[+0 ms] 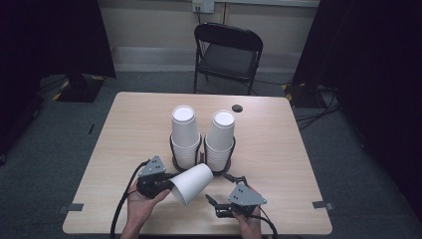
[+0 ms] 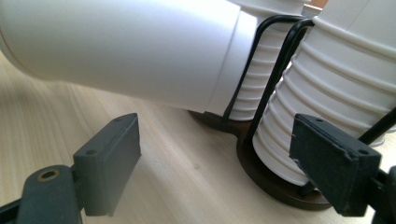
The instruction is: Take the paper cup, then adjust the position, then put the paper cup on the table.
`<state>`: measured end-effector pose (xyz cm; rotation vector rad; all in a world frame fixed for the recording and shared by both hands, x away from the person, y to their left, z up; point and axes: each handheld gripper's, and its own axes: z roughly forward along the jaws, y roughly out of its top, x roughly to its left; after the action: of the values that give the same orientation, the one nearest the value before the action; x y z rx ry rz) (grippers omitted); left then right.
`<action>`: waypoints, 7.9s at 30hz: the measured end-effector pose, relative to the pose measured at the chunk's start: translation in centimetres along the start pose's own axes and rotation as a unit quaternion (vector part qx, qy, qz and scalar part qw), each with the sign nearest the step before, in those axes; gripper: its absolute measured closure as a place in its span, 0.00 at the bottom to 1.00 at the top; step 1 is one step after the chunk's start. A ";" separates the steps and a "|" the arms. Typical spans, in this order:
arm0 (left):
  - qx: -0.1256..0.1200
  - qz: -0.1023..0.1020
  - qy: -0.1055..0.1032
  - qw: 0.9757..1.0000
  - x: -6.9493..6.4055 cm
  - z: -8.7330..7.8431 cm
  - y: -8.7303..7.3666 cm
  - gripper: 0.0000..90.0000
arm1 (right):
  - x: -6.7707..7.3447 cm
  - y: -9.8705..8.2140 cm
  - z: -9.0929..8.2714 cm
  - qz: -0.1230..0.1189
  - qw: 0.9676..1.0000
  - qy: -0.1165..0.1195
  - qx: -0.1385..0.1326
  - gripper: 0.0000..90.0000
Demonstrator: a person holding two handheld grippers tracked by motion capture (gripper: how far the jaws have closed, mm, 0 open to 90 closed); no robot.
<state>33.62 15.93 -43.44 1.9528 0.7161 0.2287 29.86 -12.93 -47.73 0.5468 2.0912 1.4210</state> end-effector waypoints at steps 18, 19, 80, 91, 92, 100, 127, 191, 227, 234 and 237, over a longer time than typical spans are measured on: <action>0.075 0.005 -0.018 0.997 -0.5 1.4 1.4 0.96 | 1.5 0.0 0.7 -0.111 0.991 -0.045 0.060 0.18; 0.078 0.004 -0.019 0.997 -0.5 1.4 1.4 0.95 | 1.6 0.1 0.8 -0.116 0.990 -0.046 0.070 0.18; 0.122 -0.016 -0.047 0.991 -1.8 4.2 4.1 0.94 | 5.7 3.1 3.0 -0.340 0.934 -0.100 0.035 0.14; 0.102 -0.025 -0.043 0.994 -1.8 4.5 3.6 0.94 | 5.7 3.4 2.9 -0.319 0.942 -0.097 0.036 0.14; 0.097 -0.026 -0.043 0.994 -1.8 4.6 3.5 0.95 | 5.6 3.3 2.8 -0.315 0.944 -0.096 0.035 0.14; 0.064 -0.024 -0.038 0.997 -1.6 4.5 2.9 0.91 | 4.8 2.8 2.8 -0.268 0.959 -0.087 0.022 0.14; -0.100 -0.014 0.003 0.995 -1.7 2.1 1.2 0.46 | 0.8 1.3 1.3 -0.097 0.987 -0.124 0.014 0.15; -0.156 -0.015 0.155 0.975 -1.0 0.6 -7.0 0.17 | -16.0 -0.8 2.5 0.166 0.965 -0.202 -0.009 0.15; -0.168 -0.023 0.164 0.972 -1.0 0.5 -7.1 0.18 | -16.6 -3.4 4.3 0.189 0.962 -0.194 0.042 0.14; -0.168 -0.019 0.164 0.972 -1.0 0.5 -7.1 0.18 | -16.7 -3.5 4.4 0.193 0.960 -0.192 0.066 0.15; -0.168 -0.019 0.164 0.972 -1.0 0.5 -7.1 0.18 | -16.7 -3.8 4.5 0.199 0.958 -0.190 0.083 0.15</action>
<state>30.30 17.31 -49.70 1.5929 0.8649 0.6187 45.46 -21.26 -49.05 1.2626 1.8576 1.2223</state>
